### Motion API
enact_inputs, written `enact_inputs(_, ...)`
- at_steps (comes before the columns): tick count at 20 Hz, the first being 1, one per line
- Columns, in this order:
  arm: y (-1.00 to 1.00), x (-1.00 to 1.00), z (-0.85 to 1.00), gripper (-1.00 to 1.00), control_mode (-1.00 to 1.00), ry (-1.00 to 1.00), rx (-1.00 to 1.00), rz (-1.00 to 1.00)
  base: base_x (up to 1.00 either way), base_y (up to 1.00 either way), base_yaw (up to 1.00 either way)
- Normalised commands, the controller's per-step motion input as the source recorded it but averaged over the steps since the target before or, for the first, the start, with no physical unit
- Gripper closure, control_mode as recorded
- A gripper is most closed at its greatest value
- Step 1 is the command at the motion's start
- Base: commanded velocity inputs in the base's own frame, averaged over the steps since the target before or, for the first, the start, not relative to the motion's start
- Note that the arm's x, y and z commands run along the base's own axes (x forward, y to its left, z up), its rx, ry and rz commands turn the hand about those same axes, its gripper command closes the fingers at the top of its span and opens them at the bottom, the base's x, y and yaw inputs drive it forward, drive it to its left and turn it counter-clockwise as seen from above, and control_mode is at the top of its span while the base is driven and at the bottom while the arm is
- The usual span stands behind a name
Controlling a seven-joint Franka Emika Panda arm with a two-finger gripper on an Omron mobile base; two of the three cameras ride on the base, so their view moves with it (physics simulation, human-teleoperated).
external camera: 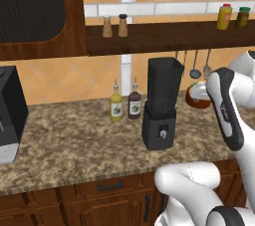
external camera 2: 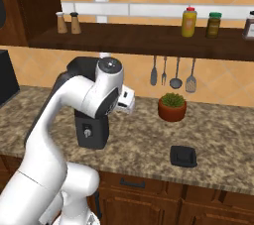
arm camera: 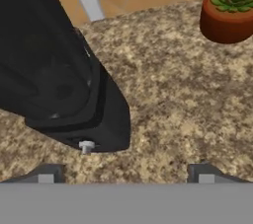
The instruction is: Close the lid blender by securely placing the lid on top.
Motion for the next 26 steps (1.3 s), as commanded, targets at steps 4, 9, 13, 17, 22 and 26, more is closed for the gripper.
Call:
enact_inputs(4, -1.0, 0.02, -0.65, -1.0, -1.0, 0.02, 0.0, -0.01, 0.0, 0.0, 0.0)
enact_inputs(9, -0.95, 0.11, -0.38, -1.0, -1.0, 0.13, 0.0, -0.05, 0.0, 0.0, 0.0)
enact_inputs(13, -0.94, 0.0, -0.46, -1.0, -1.0, 0.19, 0.0, 0.0, 0.0, 0.0, 0.0)
enact_inputs(17, -0.77, 0.02, -0.3, -1.0, -1.0, 0.22, 0.0, 0.0, 0.0, 0.0, 0.0)
enact_inputs(22, -0.58, 0.12, -0.24, -1.0, -1.0, 0.25, -0.01, 0.0, 0.0, 0.0, 0.0)
enact_inputs(26, -0.48, 0.08, -0.44, -1.0, -1.0, 0.23, 0.0, 0.0, 0.0, 0.0, 0.0)
